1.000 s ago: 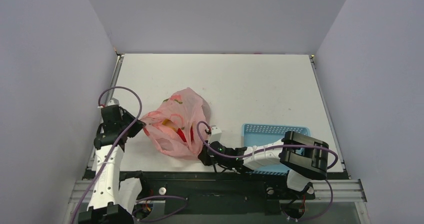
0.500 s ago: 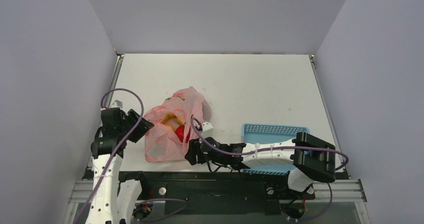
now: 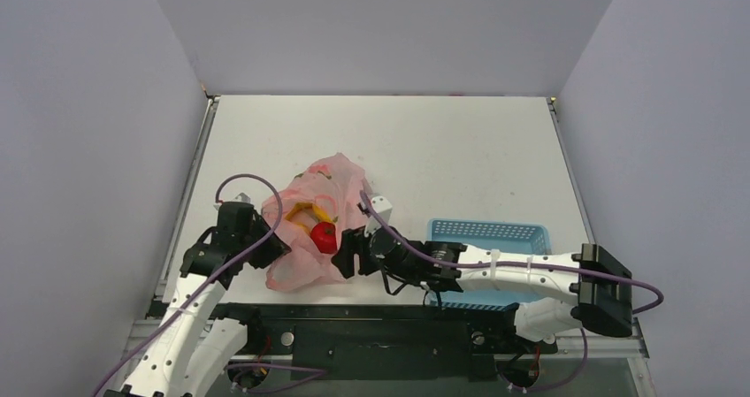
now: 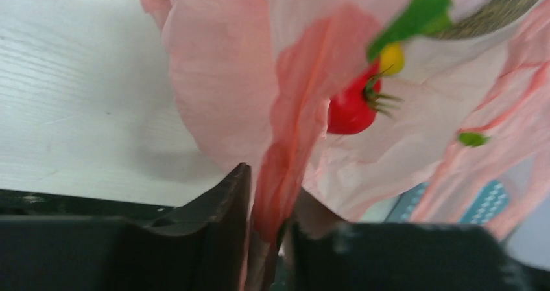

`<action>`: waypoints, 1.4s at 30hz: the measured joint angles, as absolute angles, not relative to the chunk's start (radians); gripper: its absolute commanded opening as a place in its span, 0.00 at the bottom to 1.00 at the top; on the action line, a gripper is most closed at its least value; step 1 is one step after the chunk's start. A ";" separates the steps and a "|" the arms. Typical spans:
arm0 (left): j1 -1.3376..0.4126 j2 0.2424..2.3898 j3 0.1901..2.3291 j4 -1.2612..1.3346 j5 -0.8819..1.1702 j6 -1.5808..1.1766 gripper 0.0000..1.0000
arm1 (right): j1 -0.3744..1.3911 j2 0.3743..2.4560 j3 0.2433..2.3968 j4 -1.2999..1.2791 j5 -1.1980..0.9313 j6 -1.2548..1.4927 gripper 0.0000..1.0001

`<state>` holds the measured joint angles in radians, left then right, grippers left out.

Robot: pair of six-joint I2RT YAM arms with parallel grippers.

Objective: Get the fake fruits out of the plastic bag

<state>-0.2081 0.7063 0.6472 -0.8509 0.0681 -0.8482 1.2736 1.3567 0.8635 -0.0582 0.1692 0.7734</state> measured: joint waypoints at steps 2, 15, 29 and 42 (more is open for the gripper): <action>-0.212 0.709 0.642 -0.879 0.066 -0.846 0.00 | 1.230 1.335 0.884 -0.081 0.175 0.772 0.43; -0.223 0.724 0.611 -0.908 0.158 -0.778 0.00 | 1.256 1.201 0.960 -0.245 0.451 0.659 0.63; -0.228 0.656 0.600 -0.906 0.187 -0.765 0.00 | 1.269 1.505 1.283 -0.216 0.316 0.625 0.62; -0.228 0.652 0.600 -0.906 0.185 -0.765 0.00 | 1.204 1.806 1.362 -0.245 0.218 0.606 0.73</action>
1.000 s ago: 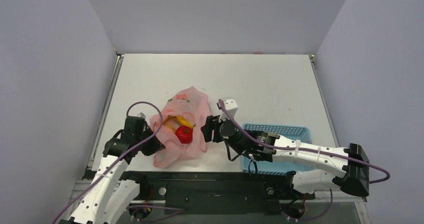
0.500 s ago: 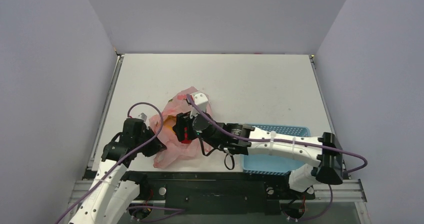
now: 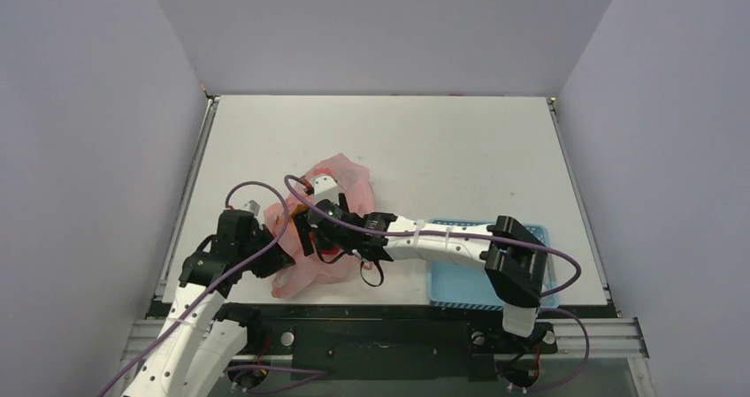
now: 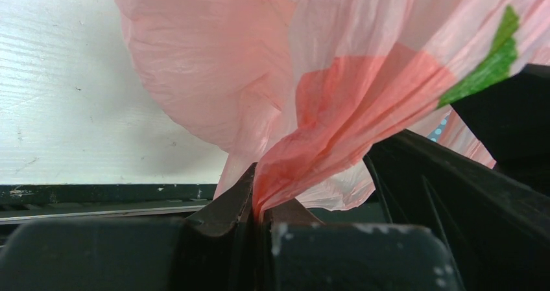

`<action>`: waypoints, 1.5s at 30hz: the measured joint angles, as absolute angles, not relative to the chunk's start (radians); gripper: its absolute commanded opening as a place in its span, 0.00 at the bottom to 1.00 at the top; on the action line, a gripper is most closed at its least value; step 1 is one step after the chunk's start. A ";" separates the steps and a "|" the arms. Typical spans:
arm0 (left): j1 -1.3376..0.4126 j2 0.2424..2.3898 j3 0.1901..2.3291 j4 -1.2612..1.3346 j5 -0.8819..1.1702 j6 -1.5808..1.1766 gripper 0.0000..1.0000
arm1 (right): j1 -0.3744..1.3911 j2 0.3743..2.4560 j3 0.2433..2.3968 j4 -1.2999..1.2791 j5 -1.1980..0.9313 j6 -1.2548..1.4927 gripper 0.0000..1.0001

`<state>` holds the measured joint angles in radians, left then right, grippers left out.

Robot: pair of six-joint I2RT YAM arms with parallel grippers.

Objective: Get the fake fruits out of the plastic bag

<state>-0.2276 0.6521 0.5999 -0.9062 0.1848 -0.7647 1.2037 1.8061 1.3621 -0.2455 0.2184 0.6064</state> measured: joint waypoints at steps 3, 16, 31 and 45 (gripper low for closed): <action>-0.228 0.650 0.600 -0.906 0.190 -0.764 0.00 | 1.204 1.843 1.406 -0.264 0.245 0.568 0.76; -0.228 0.653 0.599 -0.905 0.199 -0.756 0.00 | 1.174 1.960 1.456 -0.326 0.347 0.456 0.76; -0.228 0.672 0.599 -0.901 0.207 -0.754 0.00 | 1.164 2.008 1.424 -0.209 0.294 0.449 0.76; -0.228 0.675 0.599 -0.901 0.206 -0.754 0.00 | 1.185 2.009 1.391 -0.178 0.315 0.437 0.71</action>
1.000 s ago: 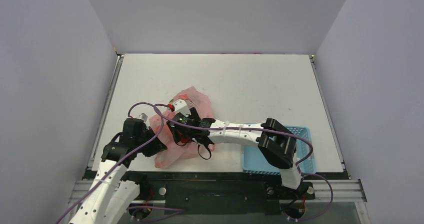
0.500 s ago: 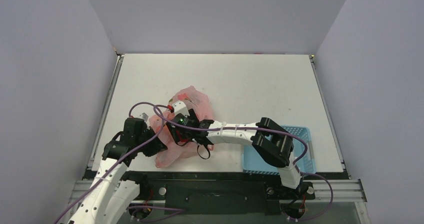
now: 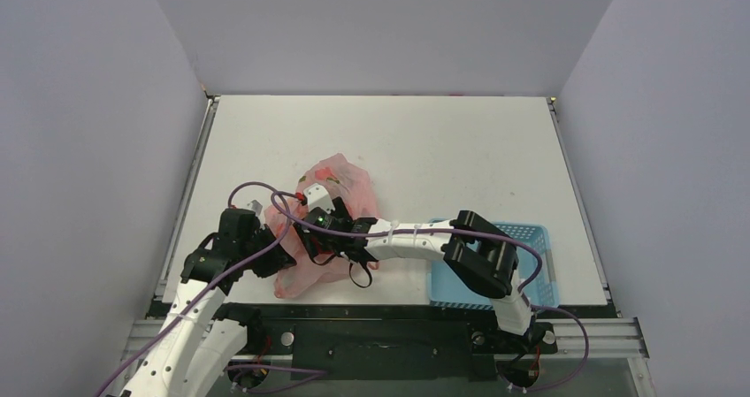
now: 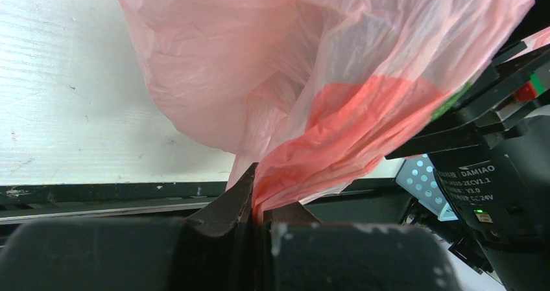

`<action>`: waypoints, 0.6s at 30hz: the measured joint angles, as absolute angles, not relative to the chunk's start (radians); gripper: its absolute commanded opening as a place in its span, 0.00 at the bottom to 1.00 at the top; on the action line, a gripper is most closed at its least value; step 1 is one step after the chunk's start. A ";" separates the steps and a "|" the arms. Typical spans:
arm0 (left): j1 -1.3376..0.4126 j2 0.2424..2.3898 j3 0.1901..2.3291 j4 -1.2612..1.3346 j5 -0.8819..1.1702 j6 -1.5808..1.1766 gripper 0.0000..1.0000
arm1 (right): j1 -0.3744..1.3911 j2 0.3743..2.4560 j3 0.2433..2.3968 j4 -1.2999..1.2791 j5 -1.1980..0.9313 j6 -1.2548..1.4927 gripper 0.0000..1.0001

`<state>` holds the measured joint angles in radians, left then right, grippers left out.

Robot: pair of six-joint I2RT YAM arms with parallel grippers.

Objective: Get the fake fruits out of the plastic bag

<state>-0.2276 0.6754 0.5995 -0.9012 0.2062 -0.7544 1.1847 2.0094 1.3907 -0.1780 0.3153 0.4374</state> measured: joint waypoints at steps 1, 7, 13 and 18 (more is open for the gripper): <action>-0.228 0.675 0.599 -0.901 0.206 -0.754 0.00 | 1.185 2.010 1.391 -0.178 0.317 0.437 0.66; -0.228 0.677 0.599 -0.902 0.194 -0.756 0.00 | 1.189 2.018 1.405 -0.192 0.331 0.437 0.33; -0.228 0.690 0.599 -0.902 0.179 -0.760 0.00 | 1.206 2.007 1.406 -0.221 0.359 0.437 0.15; -0.228 0.709 0.599 -0.902 0.168 -0.761 0.00 | 1.208 1.952 1.406 -0.271 0.350 0.433 0.04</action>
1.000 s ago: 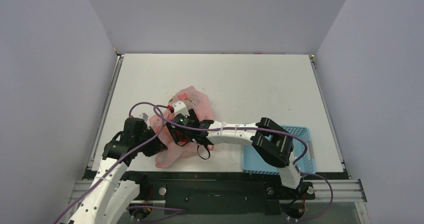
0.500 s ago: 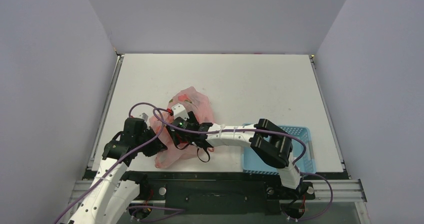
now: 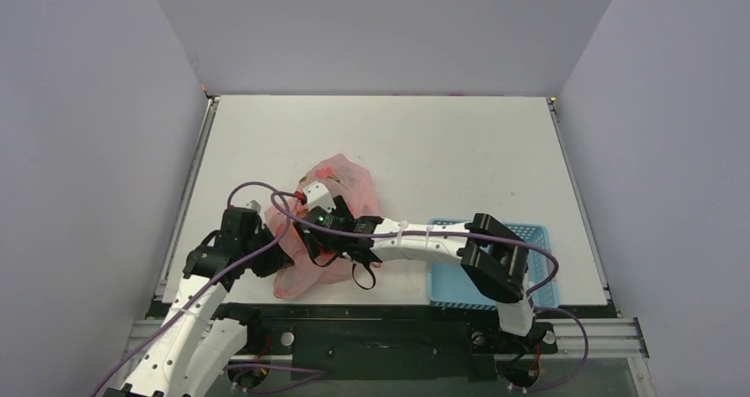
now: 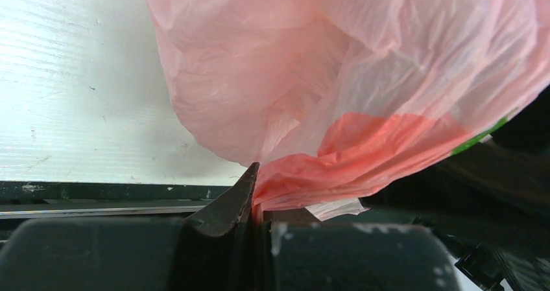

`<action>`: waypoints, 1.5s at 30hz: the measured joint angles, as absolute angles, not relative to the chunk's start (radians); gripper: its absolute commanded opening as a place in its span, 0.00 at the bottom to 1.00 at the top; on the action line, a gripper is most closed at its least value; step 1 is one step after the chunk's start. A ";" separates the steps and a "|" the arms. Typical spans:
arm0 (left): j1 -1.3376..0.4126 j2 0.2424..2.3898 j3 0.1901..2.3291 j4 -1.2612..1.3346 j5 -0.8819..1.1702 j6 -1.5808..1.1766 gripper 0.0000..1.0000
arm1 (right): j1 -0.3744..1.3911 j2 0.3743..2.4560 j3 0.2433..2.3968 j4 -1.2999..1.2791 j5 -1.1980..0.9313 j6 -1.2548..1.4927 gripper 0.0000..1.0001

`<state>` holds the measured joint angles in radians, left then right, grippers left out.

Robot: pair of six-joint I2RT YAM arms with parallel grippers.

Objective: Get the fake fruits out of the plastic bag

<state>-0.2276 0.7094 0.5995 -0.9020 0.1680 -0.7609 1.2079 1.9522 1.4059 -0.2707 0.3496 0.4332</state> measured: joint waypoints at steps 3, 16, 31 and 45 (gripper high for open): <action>-0.228 0.699 0.599 -0.902 0.154 -0.767 0.00 | 1.208 1.900 1.409 -0.289 0.333 0.435 0.00; -0.228 0.653 0.599 -0.904 0.126 -0.782 0.00 | 1.191 1.469 1.348 -0.300 0.216 0.546 0.00; -0.228 0.635 0.599 -0.905 0.126 -0.782 0.00 | 0.871 0.738 0.744 -0.574 0.503 0.728 0.00; -0.228 0.636 0.599 -0.905 0.127 -0.782 0.00 | 0.739 0.755 0.566 -0.657 0.458 0.900 0.00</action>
<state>-0.2276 0.6357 0.5995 -0.9051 0.1268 -0.7818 0.7391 0.7547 0.5659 -0.6571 0.4583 0.9001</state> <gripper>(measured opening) 0.004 0.722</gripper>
